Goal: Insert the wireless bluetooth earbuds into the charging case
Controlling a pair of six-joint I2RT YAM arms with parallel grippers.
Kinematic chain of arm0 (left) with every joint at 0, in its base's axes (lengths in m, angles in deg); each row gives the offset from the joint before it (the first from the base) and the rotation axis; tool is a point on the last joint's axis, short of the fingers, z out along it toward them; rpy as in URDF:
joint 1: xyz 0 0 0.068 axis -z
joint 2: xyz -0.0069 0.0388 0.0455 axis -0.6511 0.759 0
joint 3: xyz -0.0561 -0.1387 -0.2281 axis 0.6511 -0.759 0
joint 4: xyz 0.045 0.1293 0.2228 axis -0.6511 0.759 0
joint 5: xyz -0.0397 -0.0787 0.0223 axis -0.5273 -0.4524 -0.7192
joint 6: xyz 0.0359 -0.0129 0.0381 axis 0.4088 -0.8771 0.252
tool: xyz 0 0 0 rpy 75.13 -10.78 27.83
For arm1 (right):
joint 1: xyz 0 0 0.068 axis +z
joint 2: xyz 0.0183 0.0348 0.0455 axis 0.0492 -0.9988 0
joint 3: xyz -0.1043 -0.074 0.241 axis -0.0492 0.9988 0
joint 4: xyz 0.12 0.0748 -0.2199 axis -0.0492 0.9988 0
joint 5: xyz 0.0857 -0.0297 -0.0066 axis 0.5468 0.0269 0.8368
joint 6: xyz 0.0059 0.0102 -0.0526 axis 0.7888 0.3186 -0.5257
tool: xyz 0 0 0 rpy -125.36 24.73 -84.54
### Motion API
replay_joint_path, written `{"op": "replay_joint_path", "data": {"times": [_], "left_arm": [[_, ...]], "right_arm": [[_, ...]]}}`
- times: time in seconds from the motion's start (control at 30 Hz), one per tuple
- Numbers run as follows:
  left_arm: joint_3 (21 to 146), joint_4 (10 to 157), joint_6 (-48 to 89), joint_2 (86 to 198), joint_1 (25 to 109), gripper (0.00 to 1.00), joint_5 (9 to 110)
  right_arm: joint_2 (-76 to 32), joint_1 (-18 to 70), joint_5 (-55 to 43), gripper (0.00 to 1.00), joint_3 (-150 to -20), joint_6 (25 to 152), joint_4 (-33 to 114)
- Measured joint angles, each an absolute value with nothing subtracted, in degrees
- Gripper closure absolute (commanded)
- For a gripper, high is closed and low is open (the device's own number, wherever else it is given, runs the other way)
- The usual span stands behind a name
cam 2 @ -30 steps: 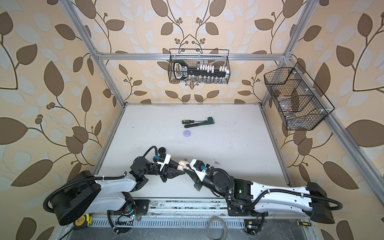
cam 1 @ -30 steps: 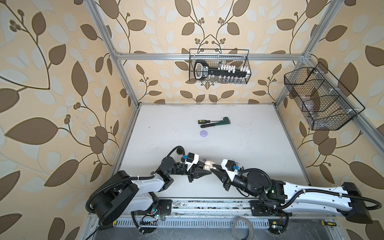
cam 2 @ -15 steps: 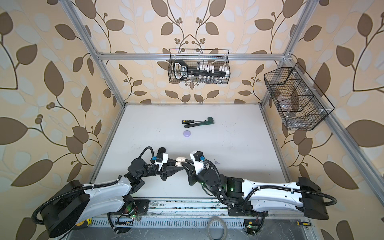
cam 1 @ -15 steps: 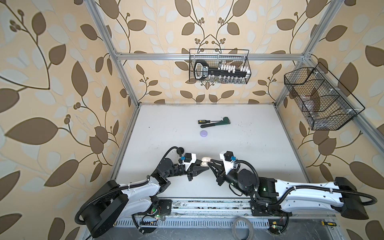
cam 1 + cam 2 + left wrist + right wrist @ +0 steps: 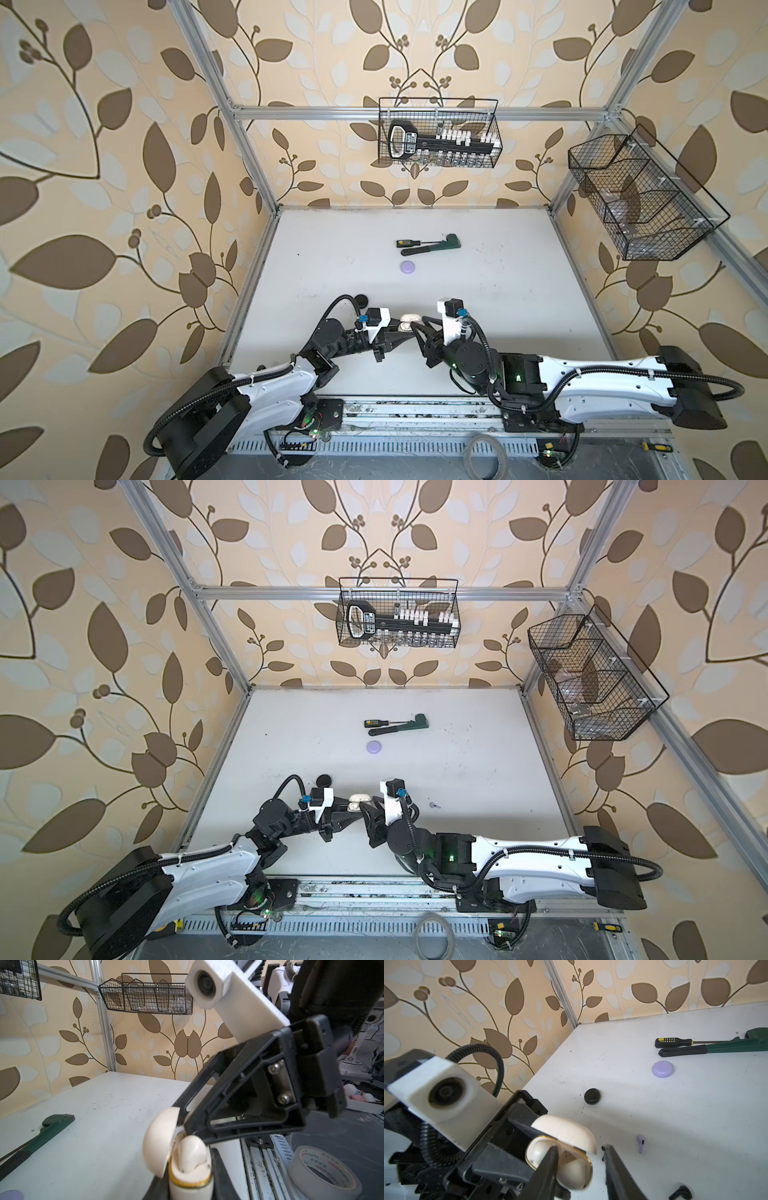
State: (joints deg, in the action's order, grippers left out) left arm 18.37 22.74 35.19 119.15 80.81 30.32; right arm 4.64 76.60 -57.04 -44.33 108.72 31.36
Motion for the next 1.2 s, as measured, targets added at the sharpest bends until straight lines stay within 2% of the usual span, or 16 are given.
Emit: {"op": "replay_joint_path", "data": {"times": [0.3, 0.57, 0.67, 0.97, 1.07, 1.2], "left_arm": [[18.37, 22.36, 35.37, 119.15, 81.58, 1.00, 29.23], [18.37, 22.36, 35.37, 119.15, 81.58, 1.00, 28.68], [18.37, 22.39, 35.37, 119.13, 81.58, 1.00, 28.66], [18.37, 23.00, 35.43, 118.96, 81.58, 1.00, 28.70], [18.37, 23.28, 35.43, 118.96, 81.58, 1.00, 28.72], [18.37, 23.83, 35.48, 118.96, 81.55, 1.00, 28.66]], "right_arm": [[11.37, 77.80, -55.66, 0.55, -45.57, 108.33, 35.52], [15.63, 77.80, -55.25, 0.65, -45.62, 108.22, 38.53], [15.15, 77.80, -55.22, 0.71, -45.59, 108.83, 39.01], [11.37, 77.86, -54.48, 0.77, -44.37, 110.28, 38.29], [10.62, 77.99, -54.09, 0.84, -44.37, 110.45, 37.40], [9.71, 78.10, -54.13, 0.87, -44.37, 110.71, 36.15]]}}
